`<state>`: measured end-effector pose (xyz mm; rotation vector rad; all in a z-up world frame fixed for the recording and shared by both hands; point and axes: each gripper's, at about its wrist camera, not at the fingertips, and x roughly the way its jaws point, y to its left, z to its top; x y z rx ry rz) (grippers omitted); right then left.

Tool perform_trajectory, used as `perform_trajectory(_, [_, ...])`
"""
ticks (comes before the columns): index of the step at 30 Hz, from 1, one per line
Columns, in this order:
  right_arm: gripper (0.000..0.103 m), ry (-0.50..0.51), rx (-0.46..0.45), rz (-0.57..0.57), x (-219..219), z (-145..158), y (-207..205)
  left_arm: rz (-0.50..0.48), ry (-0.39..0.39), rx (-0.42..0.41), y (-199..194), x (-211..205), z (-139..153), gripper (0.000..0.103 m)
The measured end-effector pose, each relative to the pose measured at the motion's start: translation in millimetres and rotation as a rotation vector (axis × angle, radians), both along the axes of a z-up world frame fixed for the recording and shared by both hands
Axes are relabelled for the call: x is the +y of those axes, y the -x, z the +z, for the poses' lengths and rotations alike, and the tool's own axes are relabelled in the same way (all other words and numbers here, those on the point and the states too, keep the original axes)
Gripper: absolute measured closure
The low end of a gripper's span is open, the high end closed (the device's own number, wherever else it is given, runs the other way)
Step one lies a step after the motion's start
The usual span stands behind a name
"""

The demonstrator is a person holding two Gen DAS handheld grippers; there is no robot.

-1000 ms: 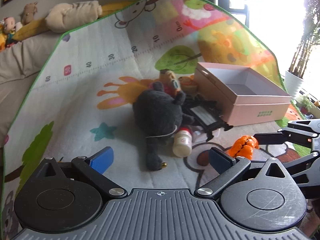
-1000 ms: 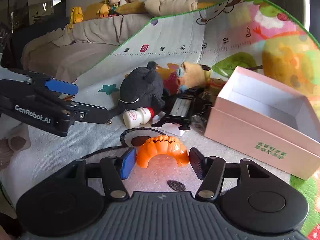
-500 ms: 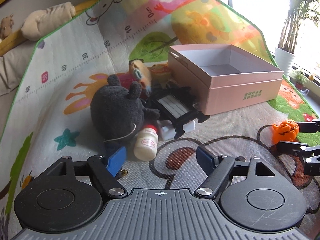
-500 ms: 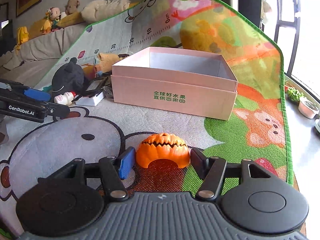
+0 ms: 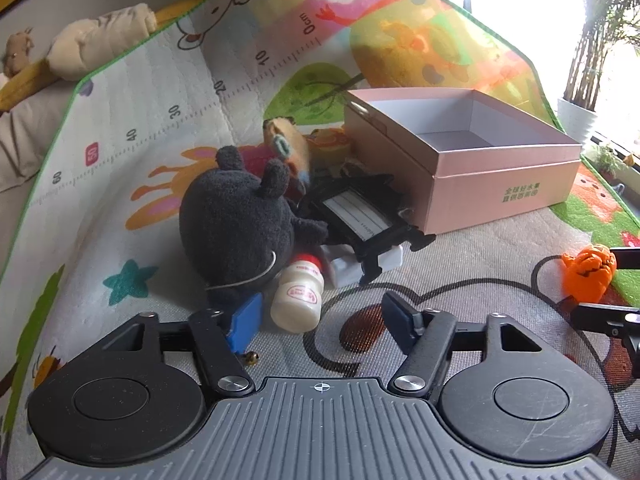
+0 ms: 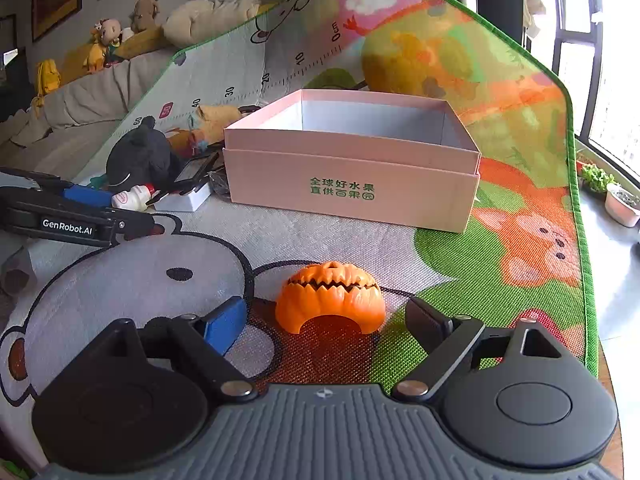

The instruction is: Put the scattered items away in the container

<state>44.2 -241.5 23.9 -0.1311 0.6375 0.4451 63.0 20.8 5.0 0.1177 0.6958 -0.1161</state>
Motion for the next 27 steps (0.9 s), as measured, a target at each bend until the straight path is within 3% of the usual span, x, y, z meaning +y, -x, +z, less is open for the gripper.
perform_trajectory(6, [0.013, -0.009, 0.003, 0.003, -0.9, -0.4, -0.1, -0.016, 0.005, 0.005, -8.3, 5.8, -2.0, 0.072])
perform_trajectory(12, [0.012, -0.019, 0.01, 0.006, -1.1, -0.1, -1.7, -0.074, 0.024, 0.015, 10.2, 1.8, 3.3, 0.074])
perform_trajectory(16, [0.011, -0.016, 0.011, 0.006, -0.9, -0.4, -1.8, -0.219, 0.082, 0.066, 42.8, -10.2, 9.0, 0.073])
perform_trajectory(19, [0.009, -0.013, 0.011, 0.004, -0.5, -0.7, -2.0, -0.256, 0.026, 0.088, 57.7, -16.6, 6.3, 0.066])
perform_trajectory(20, [0.008, -0.014, 0.011, 0.001, -0.7, -0.8, -2.0, -0.236, -0.007, 0.083, 58.6, -15.1, 5.3, 0.052])
perform_trajectory(22, [0.008, -0.016, 0.012, -0.003, -1.4, -0.9, -2.3, -0.153, -0.07, 0.057, 55.7, -6.4, 5.7, 0.036])
perform_trajectory(24, [0.008, -0.017, 0.013, -0.006, -1.3, -0.7, -2.4, -0.075, -0.103, 0.04, 49.2, 6.2, 8.7, 0.036])
perform_trajectory(27, [0.007, -0.016, 0.012, -0.007, -0.6, -0.9, -2.4, -0.023, -0.078, 0.037, 45.1, 19.2, 14.7, 0.022])
